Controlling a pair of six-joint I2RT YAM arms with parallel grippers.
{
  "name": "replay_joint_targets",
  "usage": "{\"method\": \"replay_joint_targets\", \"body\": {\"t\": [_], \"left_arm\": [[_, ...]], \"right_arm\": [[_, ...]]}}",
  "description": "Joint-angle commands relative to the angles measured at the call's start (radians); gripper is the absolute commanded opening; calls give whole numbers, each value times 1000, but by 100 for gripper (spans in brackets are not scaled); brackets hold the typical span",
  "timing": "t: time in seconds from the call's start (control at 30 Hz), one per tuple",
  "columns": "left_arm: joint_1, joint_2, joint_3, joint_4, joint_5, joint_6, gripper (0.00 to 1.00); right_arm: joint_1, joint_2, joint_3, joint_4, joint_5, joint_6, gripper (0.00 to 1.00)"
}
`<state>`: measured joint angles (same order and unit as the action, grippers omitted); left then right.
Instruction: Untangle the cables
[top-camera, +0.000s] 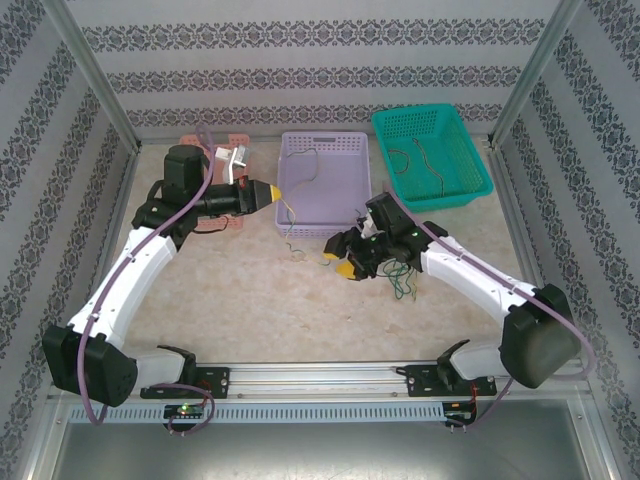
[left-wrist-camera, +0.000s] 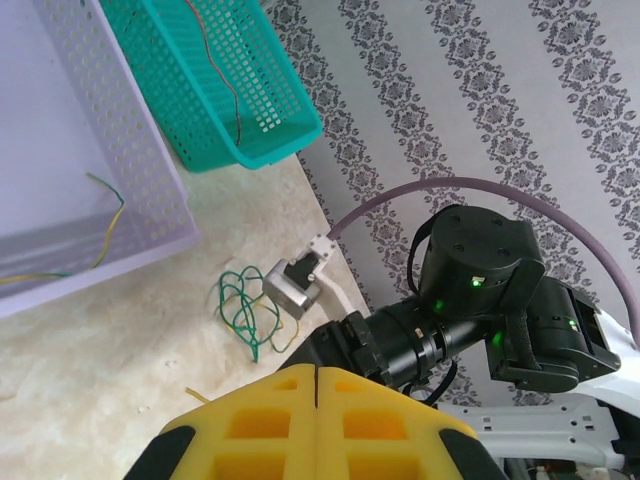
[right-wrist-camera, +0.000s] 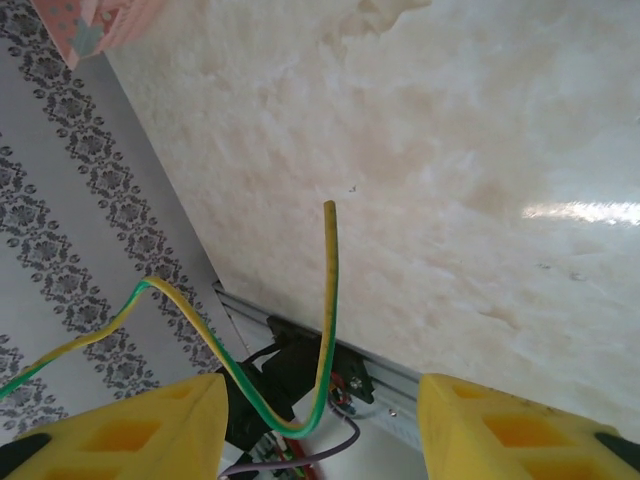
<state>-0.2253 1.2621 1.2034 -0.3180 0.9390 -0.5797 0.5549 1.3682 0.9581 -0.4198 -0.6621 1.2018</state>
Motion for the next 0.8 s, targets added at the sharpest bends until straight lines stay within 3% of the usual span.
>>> {"method": "replay_joint_targets", "body": {"t": [0.0, 0.5, 0.77], "left_arm": [[-14, 6, -8, 110, 32, 41, 0], [-32, -7, -11, 112, 72, 53, 0], [-34, -22, -25, 107, 40, 41, 0]], "right_arm": [[4, 19, 0, 78, -14, 82, 51], [-40, 63, 0, 91, 62, 44, 31], [-54, 63, 12, 84, 76, 41, 0]]}}
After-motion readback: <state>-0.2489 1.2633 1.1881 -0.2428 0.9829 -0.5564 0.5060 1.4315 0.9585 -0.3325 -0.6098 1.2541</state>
